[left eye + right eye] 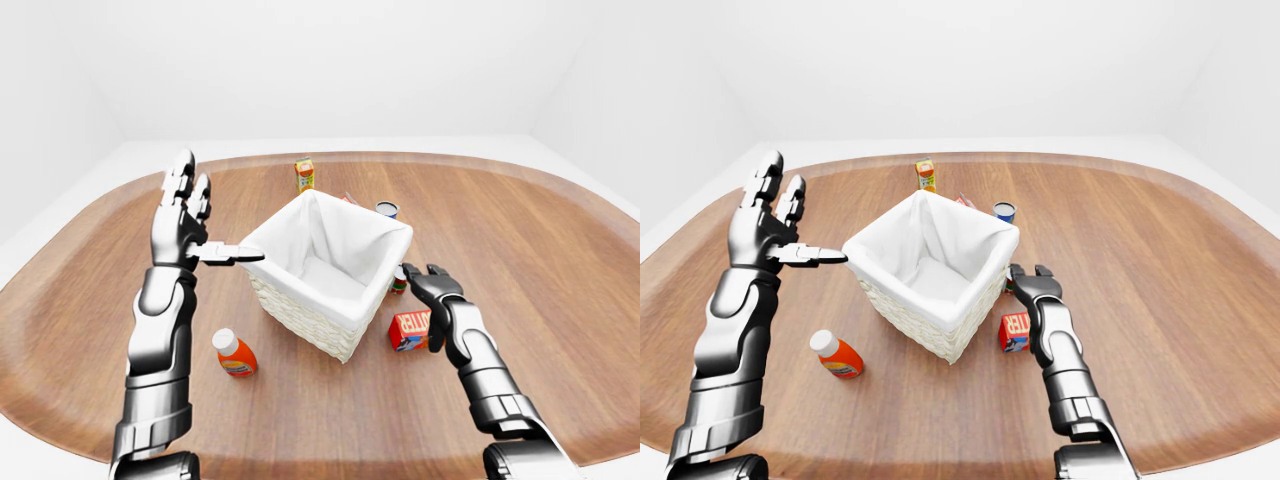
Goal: Pick up the butter and put it in the basket.
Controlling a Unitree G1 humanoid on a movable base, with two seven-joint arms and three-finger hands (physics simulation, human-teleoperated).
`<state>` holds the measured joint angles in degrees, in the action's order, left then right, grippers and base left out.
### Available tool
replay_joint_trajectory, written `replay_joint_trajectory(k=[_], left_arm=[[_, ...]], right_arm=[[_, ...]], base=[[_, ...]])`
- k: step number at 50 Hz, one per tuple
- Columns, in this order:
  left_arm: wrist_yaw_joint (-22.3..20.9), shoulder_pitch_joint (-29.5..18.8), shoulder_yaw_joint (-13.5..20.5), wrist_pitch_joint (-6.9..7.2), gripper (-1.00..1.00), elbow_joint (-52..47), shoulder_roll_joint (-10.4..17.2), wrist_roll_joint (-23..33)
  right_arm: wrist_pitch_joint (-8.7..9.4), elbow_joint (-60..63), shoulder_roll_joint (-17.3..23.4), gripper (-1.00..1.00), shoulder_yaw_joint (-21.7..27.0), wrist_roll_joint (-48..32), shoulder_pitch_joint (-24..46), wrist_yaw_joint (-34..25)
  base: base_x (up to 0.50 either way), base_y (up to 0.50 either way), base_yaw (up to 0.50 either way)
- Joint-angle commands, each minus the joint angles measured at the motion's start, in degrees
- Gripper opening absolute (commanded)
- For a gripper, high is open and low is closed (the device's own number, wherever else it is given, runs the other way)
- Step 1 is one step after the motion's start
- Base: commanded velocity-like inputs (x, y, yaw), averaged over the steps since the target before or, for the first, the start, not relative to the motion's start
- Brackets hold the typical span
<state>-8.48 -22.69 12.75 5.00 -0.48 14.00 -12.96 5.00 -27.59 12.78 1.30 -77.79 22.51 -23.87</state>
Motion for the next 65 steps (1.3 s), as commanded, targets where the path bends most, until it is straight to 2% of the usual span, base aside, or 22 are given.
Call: replay_joint_trajectory(k=[1,11,27,51,65], left_arm=[[0.0,-0.2,0.0,0.0,1.0,1.2,0.2,-0.2],[0.0,-0.3,0.1,0.0,1.0,1.9,0.2,-0.2],[0.1,-0.2,0.0,0.0,1.0,1.9,0.3,-0.3],[0.0,-0.5,0.1,0.0,1.0,3.5,0.3,-0.3],[-0.1,-0.7,0.2,0.0,1.0,5.2,0.6,-0.6]], right_arm=[[0.0,-15.0,-0.3,1.0,-2.3,3.6,5.9,8.2],[0.0,-30.0,-0.4,1.0,-4.3,8.3,11.5,16.3],[0.0,-42.3,-0.7,1.0,-6.3,12.6,15.3,23.5],[0.0,-50.0,-2.0,1.0,-7.6,12.6,18.1,27.1],[0.0,-51.6,-2.7,1.0,-6.7,11.7,18.8,26.0]], base=[[0.0,0.0,0.0],[0.0,0.0,0.0],[0.0,0.0,0.0],[0.0,0.0,0.0],[0.0,0.0,0.0]])
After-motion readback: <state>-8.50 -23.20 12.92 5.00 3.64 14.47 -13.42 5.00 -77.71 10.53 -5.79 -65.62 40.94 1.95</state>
